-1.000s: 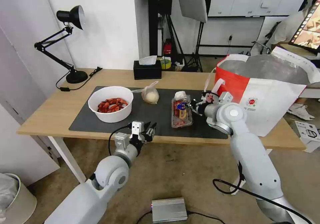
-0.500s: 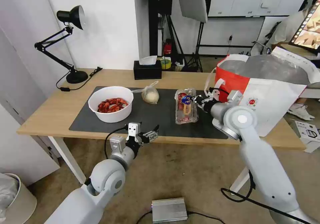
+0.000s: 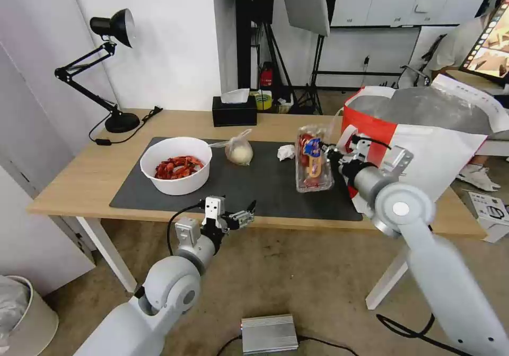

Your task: Pick up the trash from the table and place it into the takeout bag.

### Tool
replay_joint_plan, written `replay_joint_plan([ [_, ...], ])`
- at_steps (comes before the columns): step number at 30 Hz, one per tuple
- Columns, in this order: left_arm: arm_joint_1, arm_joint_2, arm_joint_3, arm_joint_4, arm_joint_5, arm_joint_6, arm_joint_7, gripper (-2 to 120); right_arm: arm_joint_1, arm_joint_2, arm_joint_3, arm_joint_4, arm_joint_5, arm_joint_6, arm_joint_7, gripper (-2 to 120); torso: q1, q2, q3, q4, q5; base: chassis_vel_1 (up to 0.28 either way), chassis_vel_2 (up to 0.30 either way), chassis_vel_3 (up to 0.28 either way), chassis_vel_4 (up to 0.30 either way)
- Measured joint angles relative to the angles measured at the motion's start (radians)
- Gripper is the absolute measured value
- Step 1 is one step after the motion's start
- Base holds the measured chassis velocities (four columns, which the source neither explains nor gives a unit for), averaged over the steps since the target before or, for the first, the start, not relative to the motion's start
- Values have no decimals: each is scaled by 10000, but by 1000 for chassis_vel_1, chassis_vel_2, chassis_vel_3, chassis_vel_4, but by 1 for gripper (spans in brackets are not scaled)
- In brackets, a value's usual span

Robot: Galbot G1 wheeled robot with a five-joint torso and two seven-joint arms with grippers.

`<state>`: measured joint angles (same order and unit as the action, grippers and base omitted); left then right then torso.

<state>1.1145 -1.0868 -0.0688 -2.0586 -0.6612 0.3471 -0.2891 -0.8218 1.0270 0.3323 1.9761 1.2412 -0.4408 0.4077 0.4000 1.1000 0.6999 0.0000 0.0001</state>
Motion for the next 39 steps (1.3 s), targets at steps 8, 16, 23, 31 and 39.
replay_joint_plan([
  [8, 94, -169, 57, 14, 127, -11, -20, 100, 30, -253, 180, 198, -902, 1039, -756, 0, 0, 0, 0, 0, 0, 0, 0, 0, 0],
  [16, 107, -273, 107, 79, 186, -11, -35, 100, 129, -396, 519, 384, -1400, 2156, -1006, 0, 0, 0, 2, 1, 0, 0, 0, 0, 0],
  [23, 137, -314, 149, 92, 258, -11, -36, 100, 352, -634, 960, 435, -1234, 3091, -1026, 0, 0, 0, 1, 0, 0, 0, 0, 0, 0],
  [31, 150, -399, 184, 174, 335, -11, -38, 100, 725, -746, 1286, 179, -793, 3771, -473, 0, 0, 0, 2, 0, 0, 0, 0, 0, 0],
  [39, 136, -447, 218, 238, 370, -11, -38, 100, 1407, -693, 1225, -350, -1135, 4135, 461, 0, 0, -1, 2, 2, -1, 0, 0, 0, 0],
])
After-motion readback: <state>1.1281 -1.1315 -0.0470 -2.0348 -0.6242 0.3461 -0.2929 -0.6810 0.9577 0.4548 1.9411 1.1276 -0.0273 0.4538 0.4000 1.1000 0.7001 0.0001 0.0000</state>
